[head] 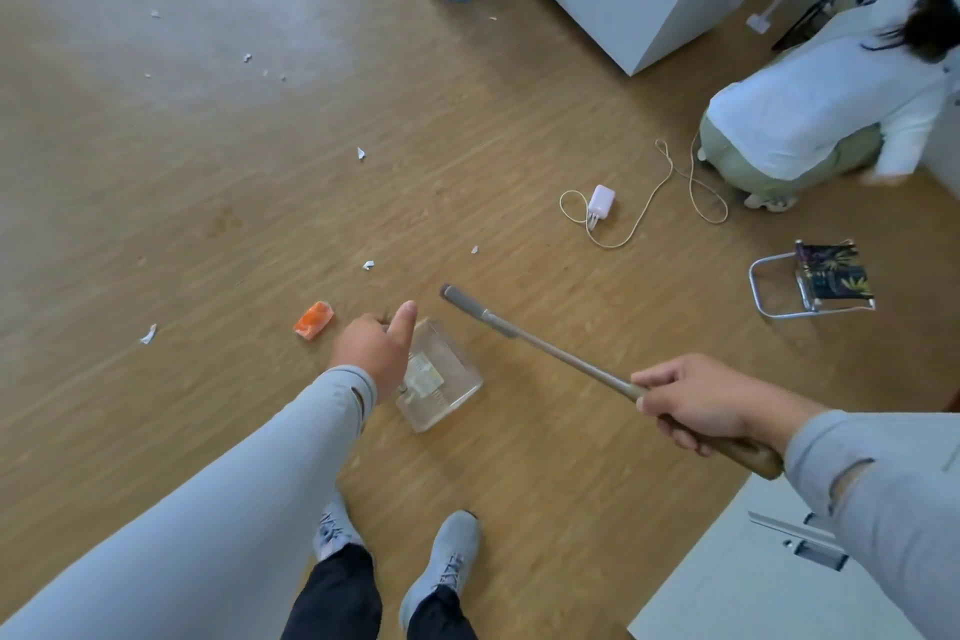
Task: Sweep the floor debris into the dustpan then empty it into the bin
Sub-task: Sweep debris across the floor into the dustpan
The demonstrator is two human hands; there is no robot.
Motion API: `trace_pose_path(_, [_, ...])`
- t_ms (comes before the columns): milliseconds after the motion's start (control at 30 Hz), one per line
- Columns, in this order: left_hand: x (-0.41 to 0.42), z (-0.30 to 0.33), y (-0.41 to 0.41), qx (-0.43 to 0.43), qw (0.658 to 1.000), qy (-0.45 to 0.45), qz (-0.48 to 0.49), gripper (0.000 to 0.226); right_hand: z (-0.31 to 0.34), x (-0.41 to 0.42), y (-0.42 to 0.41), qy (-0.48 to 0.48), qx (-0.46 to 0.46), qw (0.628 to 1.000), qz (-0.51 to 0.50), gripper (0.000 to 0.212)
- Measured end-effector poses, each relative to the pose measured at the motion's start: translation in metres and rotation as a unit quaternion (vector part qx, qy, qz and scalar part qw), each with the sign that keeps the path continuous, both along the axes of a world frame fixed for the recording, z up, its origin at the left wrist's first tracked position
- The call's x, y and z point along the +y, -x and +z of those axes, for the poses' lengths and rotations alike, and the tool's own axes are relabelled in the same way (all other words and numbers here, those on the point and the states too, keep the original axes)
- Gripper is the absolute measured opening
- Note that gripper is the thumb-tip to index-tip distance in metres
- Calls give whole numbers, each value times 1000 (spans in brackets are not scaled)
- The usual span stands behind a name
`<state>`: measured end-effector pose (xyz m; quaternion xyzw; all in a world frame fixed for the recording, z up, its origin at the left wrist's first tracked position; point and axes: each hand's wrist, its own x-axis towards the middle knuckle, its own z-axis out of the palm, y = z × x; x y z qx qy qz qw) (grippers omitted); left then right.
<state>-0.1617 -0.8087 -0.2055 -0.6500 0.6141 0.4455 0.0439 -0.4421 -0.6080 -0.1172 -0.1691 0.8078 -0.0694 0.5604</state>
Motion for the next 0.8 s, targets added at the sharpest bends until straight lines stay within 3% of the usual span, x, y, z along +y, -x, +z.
trace_pose_path(167, [5,-1,-17,5,1000,-27,-6,64,-13,-24,-15,17,56,998,-18,55])
trace_pose_path(367, [-12,13,-30,10,999,-52,6,60,-8,-60,-23,-2,55,997,-49,55])
trace_pose_path(500, [-37,17,-34,25,996,-74,44,67,-6,-96,-28,2,58,997,-60,42])
trace_pose_path(600, [-54,17,-30,31,995,-77,52,70,-6,-124,-32,1,64,996,-62,13])
trace_pose_path(800, [-80,7,-10,50,991,-88,89,71,-11,-171,-16,-10,72,995,-68,17])
